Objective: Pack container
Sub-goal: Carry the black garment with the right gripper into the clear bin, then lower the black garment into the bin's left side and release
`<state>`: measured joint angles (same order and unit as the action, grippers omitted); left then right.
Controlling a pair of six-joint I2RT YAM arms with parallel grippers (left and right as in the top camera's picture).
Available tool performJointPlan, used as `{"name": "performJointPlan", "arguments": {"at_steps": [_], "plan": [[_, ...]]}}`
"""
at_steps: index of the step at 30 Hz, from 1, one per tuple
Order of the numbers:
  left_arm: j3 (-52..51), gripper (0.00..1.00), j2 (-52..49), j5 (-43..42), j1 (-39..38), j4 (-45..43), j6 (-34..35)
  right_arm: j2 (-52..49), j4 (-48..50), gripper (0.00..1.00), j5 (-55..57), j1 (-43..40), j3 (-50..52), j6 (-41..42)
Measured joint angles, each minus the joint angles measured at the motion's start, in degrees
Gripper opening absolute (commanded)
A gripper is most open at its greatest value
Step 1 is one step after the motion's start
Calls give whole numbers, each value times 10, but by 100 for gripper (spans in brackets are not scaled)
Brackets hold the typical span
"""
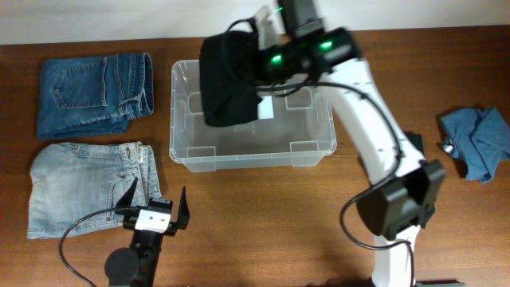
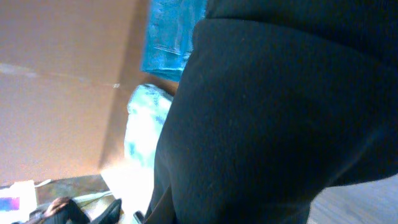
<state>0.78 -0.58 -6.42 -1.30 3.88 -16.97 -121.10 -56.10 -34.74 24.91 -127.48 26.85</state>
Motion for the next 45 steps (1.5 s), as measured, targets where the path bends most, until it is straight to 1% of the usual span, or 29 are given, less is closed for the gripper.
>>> {"name": "performJointPlan", "arguments": {"at_steps": [4,6,10,18,28,29,31,32,33,34,35,37,39,42,45], "plan": [[0,99,0,0,0,0,0,-25,17,4,81,43,0,57],[0,99,0,0,0,0,0,-45,47,4,117,64,0,78],[0,99,0,0,0,0,0,-78,80,4,139,73,0,94],[0,99,0,0,0,0,0,-145,122,4,124,73,0,102],[0,99,0,0,0,0,0,-168,132,5,100,74,0,102],[0,99,0,0,0,0,0,-168,132,7,99,74,0,102],[0,99,0,0,0,0,0,-169,132,19,98,74,0,102],[0,99,0,0,0,0,0,-170,132,34,97,74,0,104],[0,99,0,0,0,0,0,-171,132,43,97,74,0,103],[0,99,0,0,0,0,0,-172,132,58,97,74,0,103],[0,99,0,0,0,0,0,-174,131,70,96,74,0,100],[0,100,0,0,0,0,0,-179,127,80,98,75,0,89],[0,99,0,0,0,0,0,-180,112,85,112,75,0,76],[0,99,0,0,0,0,0,-180,80,86,151,75,0,53],[0,99,0,0,0,0,0,-180,42,88,210,75,0,12]]}}
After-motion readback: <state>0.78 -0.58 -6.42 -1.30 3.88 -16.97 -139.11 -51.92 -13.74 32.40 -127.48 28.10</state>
